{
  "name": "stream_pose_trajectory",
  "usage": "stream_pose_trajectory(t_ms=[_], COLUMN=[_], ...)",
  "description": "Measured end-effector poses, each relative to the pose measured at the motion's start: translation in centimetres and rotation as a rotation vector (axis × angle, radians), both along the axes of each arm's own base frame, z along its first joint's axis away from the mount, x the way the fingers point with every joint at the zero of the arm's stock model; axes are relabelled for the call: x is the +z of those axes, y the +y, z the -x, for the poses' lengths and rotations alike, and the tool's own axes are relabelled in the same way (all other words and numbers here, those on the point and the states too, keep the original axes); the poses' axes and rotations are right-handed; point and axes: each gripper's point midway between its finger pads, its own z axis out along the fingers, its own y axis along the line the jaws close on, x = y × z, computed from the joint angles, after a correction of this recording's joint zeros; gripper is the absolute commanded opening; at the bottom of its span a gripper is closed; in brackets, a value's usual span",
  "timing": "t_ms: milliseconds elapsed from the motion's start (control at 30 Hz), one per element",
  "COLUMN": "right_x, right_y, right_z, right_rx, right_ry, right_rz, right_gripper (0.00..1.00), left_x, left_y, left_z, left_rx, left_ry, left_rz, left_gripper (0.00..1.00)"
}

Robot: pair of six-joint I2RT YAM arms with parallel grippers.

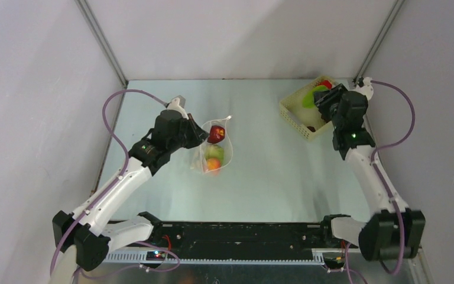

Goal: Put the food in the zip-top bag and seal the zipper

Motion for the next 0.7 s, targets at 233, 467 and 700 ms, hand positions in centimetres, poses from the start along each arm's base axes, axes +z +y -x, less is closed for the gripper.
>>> stream_pose_trajectory(t_ms=[233, 467, 700], right_x=[6.4, 6.7, 4.5], right_y=[10.2, 22.3, 29.5], right_z=[7.1, 16.0, 19.3], right_rx=[0.321, 0.748, 0.966], right_ry=[-0.181, -0.239, -0.221], right_rz=[0.048, 0.065, 0.095], right_gripper=[0.25, 0.25, 0.25], left_x=[-0.2, -0.5, -0.4], left_y=[0.1, 0.3, 0.4], left_z=[0.1, 0.2, 0.3], left_rx=[0.000, 0.009, 0.008], left_ry=[0.007, 0.017, 0.015], left_rz=[-0.005, -0.019, -0.018], left_gripper=[0.00, 0.00, 0.00])
